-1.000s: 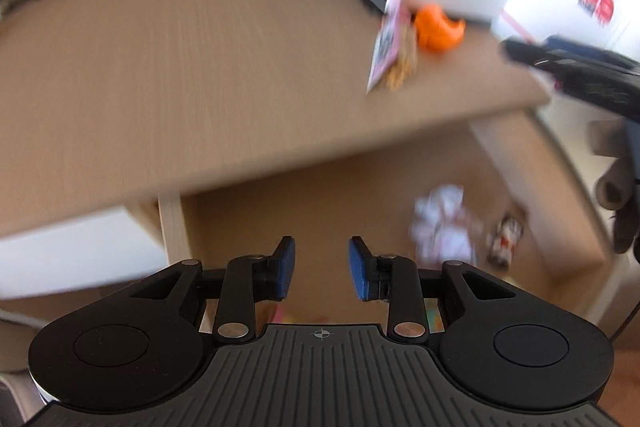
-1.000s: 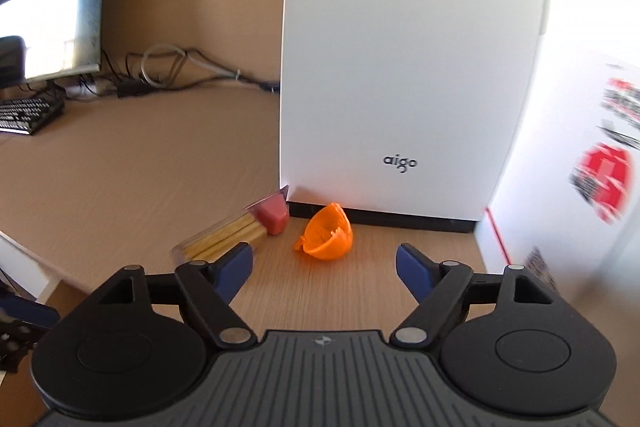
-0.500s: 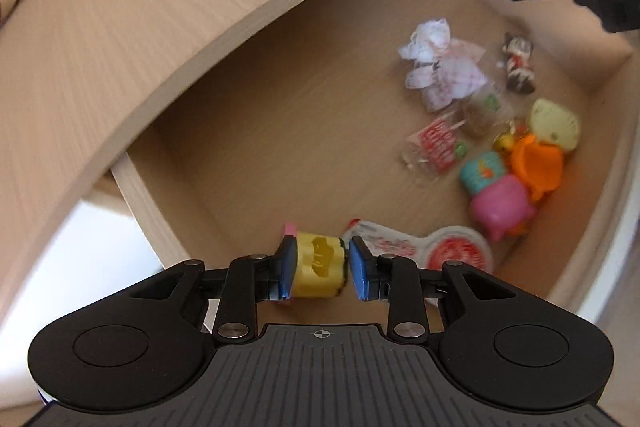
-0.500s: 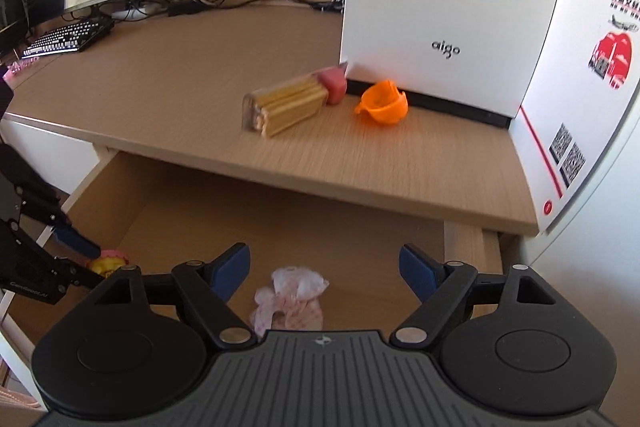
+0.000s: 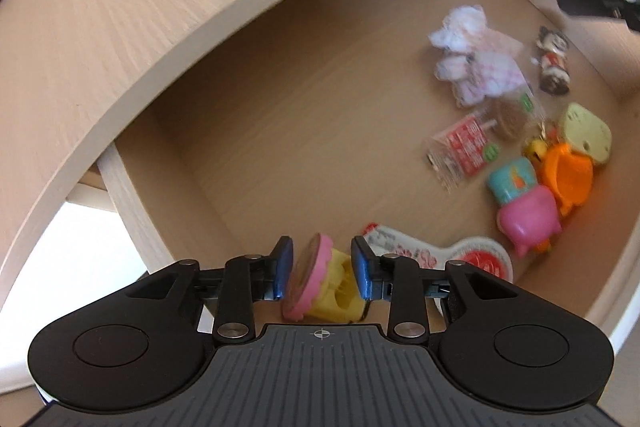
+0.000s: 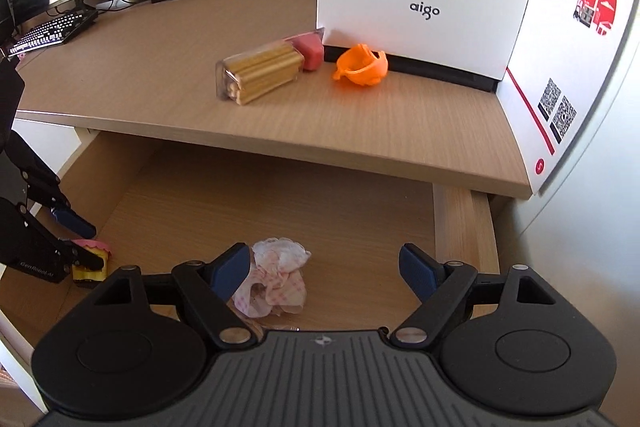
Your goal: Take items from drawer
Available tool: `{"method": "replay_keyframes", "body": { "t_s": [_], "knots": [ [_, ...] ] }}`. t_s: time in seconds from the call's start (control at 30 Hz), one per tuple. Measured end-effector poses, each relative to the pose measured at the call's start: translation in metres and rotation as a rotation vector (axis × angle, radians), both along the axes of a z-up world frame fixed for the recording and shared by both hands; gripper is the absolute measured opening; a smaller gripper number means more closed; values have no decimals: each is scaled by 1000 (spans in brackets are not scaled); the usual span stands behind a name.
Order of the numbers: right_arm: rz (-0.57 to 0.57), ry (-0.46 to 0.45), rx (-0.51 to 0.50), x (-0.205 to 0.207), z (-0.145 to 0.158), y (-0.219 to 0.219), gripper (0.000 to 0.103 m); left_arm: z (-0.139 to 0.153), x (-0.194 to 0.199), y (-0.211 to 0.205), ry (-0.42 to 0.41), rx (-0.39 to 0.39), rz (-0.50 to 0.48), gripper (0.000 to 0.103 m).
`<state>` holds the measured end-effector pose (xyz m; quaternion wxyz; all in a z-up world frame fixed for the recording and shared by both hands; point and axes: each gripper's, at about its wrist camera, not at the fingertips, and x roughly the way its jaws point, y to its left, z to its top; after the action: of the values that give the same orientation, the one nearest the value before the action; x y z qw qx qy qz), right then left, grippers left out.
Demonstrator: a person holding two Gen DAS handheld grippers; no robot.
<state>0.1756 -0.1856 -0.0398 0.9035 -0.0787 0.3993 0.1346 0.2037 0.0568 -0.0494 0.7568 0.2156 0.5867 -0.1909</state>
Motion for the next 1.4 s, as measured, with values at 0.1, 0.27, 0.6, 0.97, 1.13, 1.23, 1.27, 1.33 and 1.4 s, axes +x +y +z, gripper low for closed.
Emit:
{"method": "replay_keyframes", "body": {
  "t_s": [0.1,0.27,0.6,0.97,1.13,1.23,1.27,1.33,1.4],
  "knots": [
    [-7,35,11,2,-5,-3,83,-2,-1,0,36,-61,35,15],
    [-9,156,32,16,-19,-3,83,2,-15,-10,40,-133,22,11],
    [50,347,-4,68,-62,37,70,15,-24,-16,-5,-249,151,8],
    [57,333,12,35,-45,26,21,25,-29,-4,-26,-340,154,12],
    [-19,343,-7,25,-52,3,23,19,-40,-42,49,-342,-39,15],
    [-46,323,-8,15,-51,-5,40,3,-40,-63,121,-301,-105,18],
    [-51,315,-8,14,-50,-7,43,-2,-37,-67,130,-279,-97,18],
    [-61,311,-10,11,-52,-10,44,-11,-31,-70,122,-235,-70,18],
    [-70,316,-8,9,-55,-14,44,-16,-23,-69,113,-215,-39,18]
  ]
}}
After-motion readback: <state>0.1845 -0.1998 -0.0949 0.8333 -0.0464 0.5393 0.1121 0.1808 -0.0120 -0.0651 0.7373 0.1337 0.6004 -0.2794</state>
